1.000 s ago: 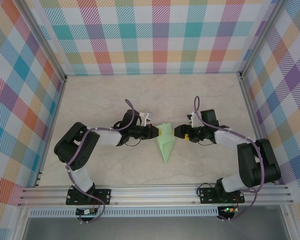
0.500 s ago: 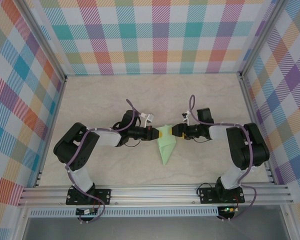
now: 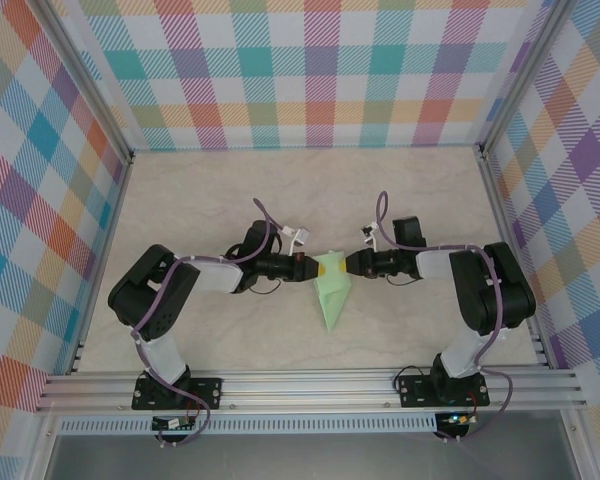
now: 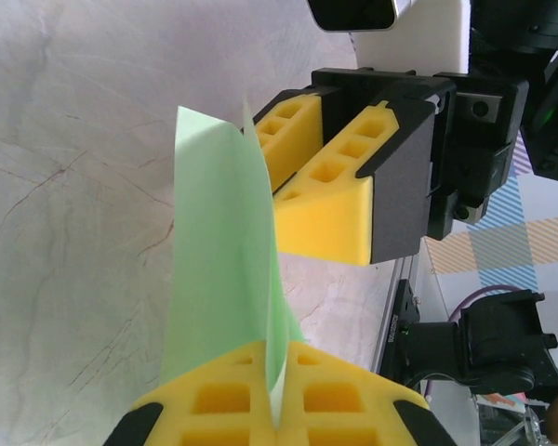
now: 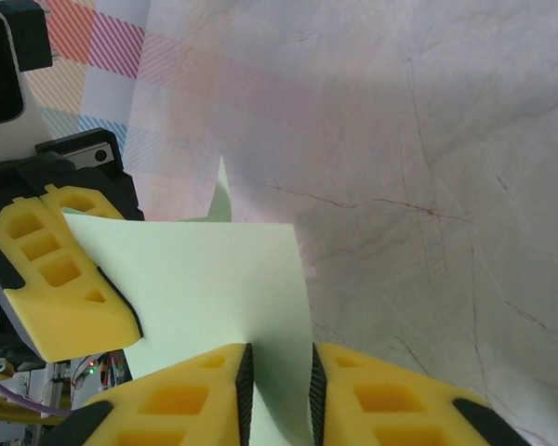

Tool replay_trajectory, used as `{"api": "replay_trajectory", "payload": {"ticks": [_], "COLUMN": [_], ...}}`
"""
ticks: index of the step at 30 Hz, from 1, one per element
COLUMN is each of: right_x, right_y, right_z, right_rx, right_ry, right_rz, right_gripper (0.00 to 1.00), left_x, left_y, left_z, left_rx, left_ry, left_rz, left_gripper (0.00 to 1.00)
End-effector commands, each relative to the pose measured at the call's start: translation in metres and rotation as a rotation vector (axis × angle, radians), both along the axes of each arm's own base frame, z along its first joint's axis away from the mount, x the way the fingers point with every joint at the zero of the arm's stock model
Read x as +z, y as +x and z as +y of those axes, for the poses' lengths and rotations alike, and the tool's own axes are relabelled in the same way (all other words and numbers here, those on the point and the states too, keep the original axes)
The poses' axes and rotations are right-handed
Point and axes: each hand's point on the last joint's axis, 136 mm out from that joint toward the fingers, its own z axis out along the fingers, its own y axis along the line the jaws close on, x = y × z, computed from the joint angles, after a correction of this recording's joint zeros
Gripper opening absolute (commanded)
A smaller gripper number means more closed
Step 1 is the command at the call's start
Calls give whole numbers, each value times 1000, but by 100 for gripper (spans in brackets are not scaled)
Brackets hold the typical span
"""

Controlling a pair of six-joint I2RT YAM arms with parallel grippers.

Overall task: Fold a paper plane with a square sheet of paper (fold left side to right side)
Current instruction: Place the paper at the center of the table.

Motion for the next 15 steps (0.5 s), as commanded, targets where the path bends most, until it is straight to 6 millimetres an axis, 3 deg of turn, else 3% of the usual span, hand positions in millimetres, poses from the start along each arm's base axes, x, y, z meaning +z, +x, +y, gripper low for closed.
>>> {"api": "replay_trajectory", "payload": {"ticks": [1, 6, 11, 15], "right_x": [-1, -4, -3, -3], "right_y": [-5, -4, -5, -7], "right_z": [0, -3, -3, 0], "right_rx": [23, -1, -1, 15], "right_ry": [-8, -35, -38, -21], "right_rz": [-22, -5, 5, 17], "right_gripper": [18, 11, 14, 9], "left_x": [-2, -10, -7, -8], "left_y": [7, 13, 17, 18], "left_z": [-1, 1, 5, 2], "left_rx": [-19, -7, -12, -29], "left_ry": [2, 31, 49, 47], "left_rz": [-26, -15, -28, -24], "left_gripper": [1, 11, 9, 6]}}
